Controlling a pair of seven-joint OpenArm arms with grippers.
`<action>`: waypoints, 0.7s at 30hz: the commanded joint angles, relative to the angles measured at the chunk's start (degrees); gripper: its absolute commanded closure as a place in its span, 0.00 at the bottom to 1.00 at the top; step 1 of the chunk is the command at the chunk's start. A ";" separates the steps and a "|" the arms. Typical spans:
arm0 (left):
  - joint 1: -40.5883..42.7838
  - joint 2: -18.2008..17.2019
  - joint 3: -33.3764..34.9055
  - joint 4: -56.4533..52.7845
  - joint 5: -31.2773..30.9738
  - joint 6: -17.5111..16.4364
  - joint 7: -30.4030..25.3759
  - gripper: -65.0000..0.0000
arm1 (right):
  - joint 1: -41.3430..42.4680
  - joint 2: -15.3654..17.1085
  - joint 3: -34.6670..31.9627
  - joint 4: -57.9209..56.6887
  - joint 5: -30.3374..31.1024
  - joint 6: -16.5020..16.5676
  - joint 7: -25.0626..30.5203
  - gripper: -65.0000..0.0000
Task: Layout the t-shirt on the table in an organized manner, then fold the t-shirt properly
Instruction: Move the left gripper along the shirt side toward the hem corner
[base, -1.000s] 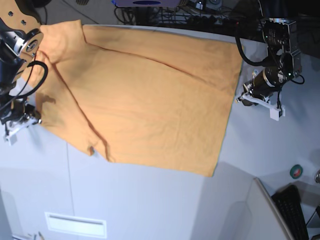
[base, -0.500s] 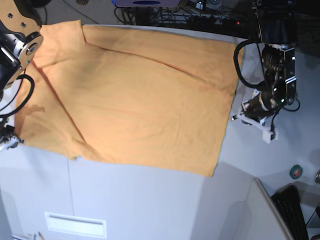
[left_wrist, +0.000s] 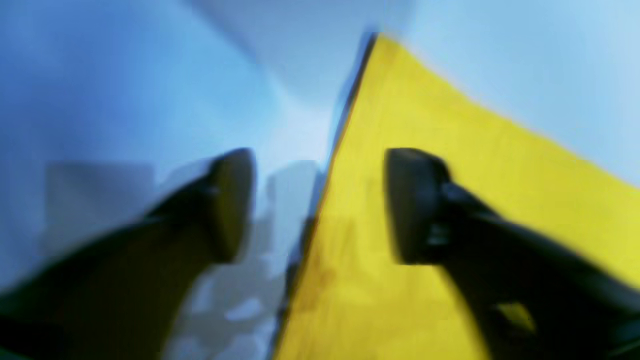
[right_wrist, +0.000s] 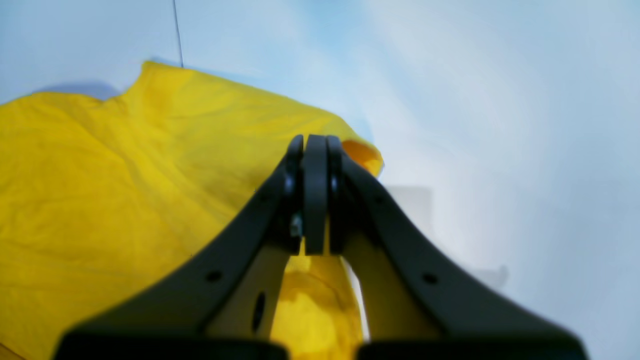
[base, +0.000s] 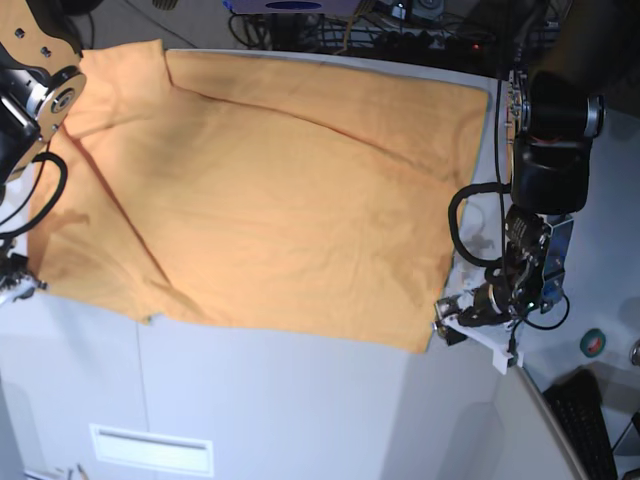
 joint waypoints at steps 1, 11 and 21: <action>-2.35 -0.68 0.66 -2.07 -0.28 -0.14 -2.43 0.20 | 1.47 1.07 -0.08 1.17 0.81 0.15 1.20 1.00; -6.92 2.57 3.65 -17.55 -0.11 -3.65 -12.98 0.15 | 1.38 0.90 -0.08 1.17 0.99 0.15 1.20 1.00; 2.14 3.01 3.12 -6.12 -0.19 -3.65 -7.01 0.48 | 1.11 1.34 -0.08 1.17 0.99 0.15 1.20 1.00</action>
